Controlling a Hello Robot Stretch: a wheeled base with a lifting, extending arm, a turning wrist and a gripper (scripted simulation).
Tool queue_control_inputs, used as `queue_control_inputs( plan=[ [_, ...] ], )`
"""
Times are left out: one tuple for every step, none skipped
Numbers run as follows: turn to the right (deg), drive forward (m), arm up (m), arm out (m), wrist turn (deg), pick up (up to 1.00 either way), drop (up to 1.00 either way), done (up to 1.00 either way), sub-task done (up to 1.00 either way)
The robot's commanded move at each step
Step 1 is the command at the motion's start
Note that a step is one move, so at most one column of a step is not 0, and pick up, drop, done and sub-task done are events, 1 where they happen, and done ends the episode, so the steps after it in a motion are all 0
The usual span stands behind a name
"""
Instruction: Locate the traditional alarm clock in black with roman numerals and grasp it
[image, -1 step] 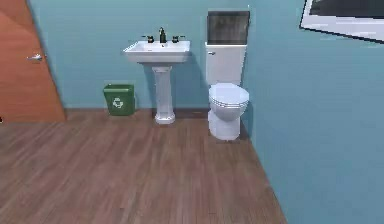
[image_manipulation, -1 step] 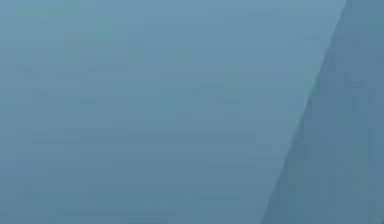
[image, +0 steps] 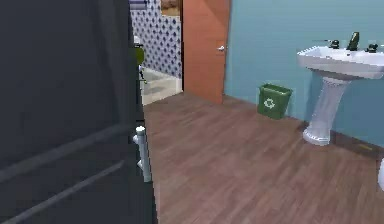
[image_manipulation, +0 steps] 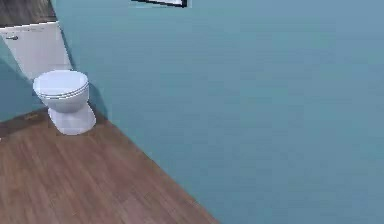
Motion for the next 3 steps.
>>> queue_control_inputs(
  plan=[
    [-45.0,0.00,0.00,0.00,0.0,0.00,0.00,0.00,0.00],
    [-42.0,0.00,0.00,0.00,0.0,0.00,0.00,0.00,0.00],
    [0.0,0.40,0.00,0.00,0.0,0.00,0.00,0.00,0.00]
  ],
)
